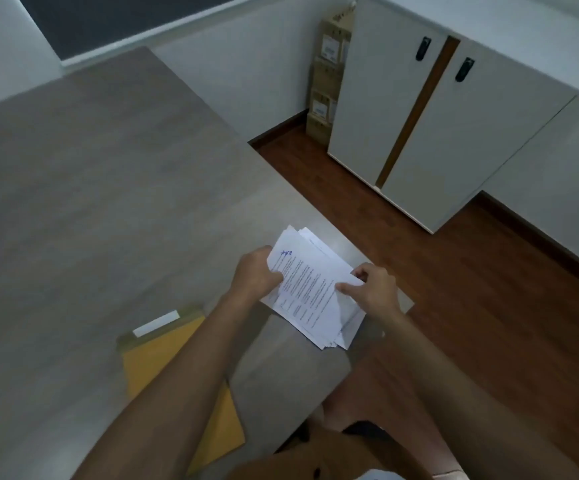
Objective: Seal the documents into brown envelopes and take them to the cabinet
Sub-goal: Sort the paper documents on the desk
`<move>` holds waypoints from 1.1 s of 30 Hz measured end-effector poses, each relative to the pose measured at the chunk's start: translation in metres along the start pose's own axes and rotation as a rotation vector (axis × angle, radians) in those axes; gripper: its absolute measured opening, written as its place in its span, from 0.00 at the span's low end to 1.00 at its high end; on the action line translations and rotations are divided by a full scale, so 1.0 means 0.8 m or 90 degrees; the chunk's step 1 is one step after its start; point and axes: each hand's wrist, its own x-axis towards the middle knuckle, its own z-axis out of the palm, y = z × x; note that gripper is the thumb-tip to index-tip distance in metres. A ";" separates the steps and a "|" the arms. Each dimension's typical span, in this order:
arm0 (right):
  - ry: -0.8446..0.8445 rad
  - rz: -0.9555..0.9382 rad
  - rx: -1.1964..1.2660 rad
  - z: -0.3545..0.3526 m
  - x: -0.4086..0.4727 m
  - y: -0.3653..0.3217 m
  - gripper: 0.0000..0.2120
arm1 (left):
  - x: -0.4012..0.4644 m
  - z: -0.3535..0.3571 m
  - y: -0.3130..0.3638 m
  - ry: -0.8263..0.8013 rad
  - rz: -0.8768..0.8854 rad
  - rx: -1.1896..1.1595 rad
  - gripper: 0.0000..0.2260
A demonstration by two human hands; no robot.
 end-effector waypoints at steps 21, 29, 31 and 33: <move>-0.046 -0.042 -0.154 -0.001 0.023 0.033 0.20 | 0.016 0.073 0.043 0.073 -0.064 0.170 0.29; -0.041 -0.044 -0.148 -0.001 0.019 0.030 0.21 | 0.002 0.080 0.050 0.046 -0.066 0.196 0.27; -0.042 -0.046 -0.147 0.000 0.018 0.029 0.21 | 0.000 0.082 0.050 0.057 -0.058 0.185 0.25; -0.042 -0.048 -0.145 0.000 0.017 0.029 0.22 | -0.001 0.082 0.050 0.062 -0.056 0.179 0.23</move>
